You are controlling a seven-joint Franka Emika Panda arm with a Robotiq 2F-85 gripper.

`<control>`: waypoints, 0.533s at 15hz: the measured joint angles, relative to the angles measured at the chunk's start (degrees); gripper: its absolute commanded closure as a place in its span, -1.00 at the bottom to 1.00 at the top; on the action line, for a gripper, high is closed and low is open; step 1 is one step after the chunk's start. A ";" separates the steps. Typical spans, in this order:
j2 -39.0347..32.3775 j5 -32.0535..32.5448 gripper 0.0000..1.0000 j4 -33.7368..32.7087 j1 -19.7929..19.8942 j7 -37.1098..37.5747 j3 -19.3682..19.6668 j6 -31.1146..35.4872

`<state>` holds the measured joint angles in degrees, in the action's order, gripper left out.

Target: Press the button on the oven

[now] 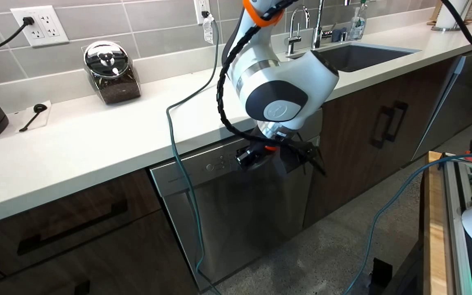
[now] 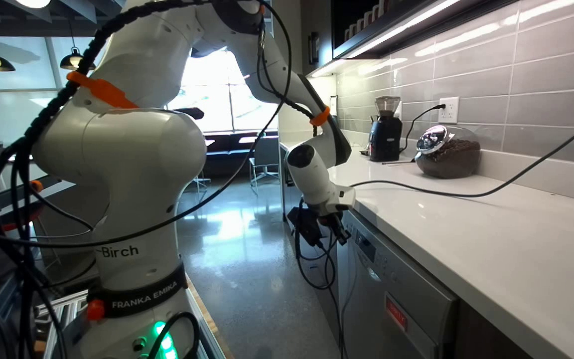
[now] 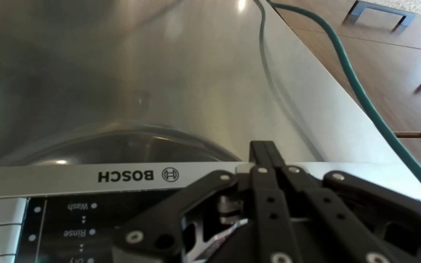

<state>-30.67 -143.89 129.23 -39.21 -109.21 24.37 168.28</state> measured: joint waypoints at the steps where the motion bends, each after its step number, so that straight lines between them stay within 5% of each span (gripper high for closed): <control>1: 0.00 0.00 1.00 0.00 0.41 0.15 -0.27 -0.42; 8: -0.03 0.00 1.00 -0.35 1.86 0.55 -0.42 -2.50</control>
<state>-30.69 -143.89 128.87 -37.35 -108.66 23.95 165.77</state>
